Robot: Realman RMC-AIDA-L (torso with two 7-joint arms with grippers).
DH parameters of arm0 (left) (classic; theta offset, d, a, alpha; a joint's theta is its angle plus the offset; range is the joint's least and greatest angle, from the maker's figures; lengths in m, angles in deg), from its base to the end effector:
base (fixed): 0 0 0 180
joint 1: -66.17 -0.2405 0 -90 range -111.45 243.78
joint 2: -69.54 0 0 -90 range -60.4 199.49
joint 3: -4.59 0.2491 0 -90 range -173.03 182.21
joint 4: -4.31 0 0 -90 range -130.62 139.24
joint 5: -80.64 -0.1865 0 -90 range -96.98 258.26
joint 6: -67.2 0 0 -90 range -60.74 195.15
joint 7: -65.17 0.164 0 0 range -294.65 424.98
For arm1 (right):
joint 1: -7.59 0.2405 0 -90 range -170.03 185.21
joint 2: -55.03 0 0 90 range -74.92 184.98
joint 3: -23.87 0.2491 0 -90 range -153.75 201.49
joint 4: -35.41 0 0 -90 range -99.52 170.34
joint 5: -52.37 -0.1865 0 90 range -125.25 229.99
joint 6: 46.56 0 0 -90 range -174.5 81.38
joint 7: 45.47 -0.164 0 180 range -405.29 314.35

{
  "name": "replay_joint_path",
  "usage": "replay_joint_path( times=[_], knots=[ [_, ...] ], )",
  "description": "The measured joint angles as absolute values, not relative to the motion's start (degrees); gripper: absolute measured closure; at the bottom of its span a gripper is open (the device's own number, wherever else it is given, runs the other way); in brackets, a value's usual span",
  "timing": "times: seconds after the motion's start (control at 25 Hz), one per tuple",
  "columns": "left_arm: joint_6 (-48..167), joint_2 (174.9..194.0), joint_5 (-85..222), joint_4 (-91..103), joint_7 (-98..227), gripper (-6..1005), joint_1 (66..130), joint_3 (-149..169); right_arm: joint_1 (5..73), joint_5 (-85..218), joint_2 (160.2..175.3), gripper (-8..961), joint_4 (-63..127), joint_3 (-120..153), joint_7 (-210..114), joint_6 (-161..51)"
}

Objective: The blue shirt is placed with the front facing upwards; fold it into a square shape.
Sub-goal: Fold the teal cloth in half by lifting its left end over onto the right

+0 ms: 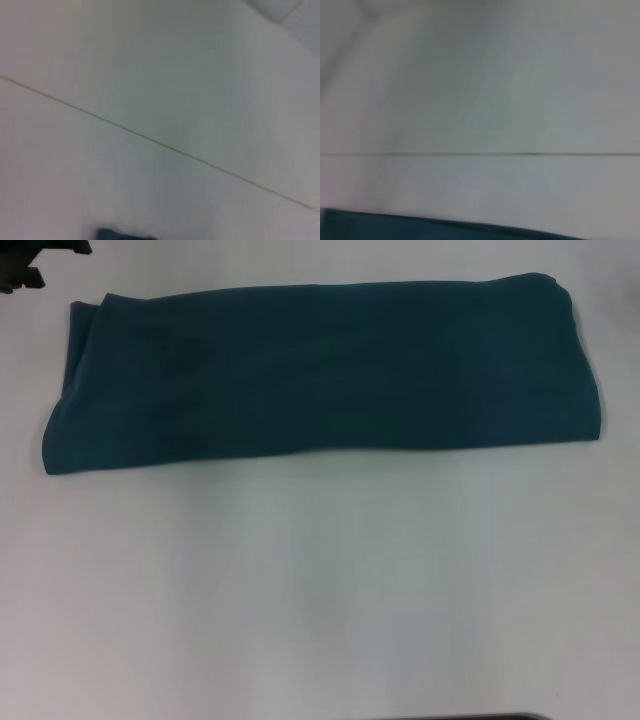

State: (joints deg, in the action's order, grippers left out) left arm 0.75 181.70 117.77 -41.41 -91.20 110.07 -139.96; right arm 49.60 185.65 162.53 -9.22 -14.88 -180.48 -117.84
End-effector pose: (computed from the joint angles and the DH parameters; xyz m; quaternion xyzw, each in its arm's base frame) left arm -0.2579 0.4286 0.0721 -0.6817 -0.6479 -0.1572 0.3013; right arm 0.2527 0.4240 0.0930 -0.7963 0.5124 0.1336 0.2923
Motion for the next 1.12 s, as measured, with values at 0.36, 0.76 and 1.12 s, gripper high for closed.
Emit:
replay_joint_path(
  times=[0.36,0.76,1.12],
  knots=[
    [-12.0,180.78,135.8,-41.8,-86.5,171,99.4,-144.1,32.2,159.0,166.79,124,-12.8,-10.2,-159.0,-137.1],
    [-9.6,186.09,138.5,-39.6,-85.2,175,94.5,-144.1,26.2,158.3,169.55,131,-6.5,-9.9,-151.1,-144.0],
    [3.7,189.36,138.1,-38.8,-84.5,175,95.3,-143.3,27.2,158.5,169.49,130,-3.4,-9.7,-149.3,-142.9]
  ],
)
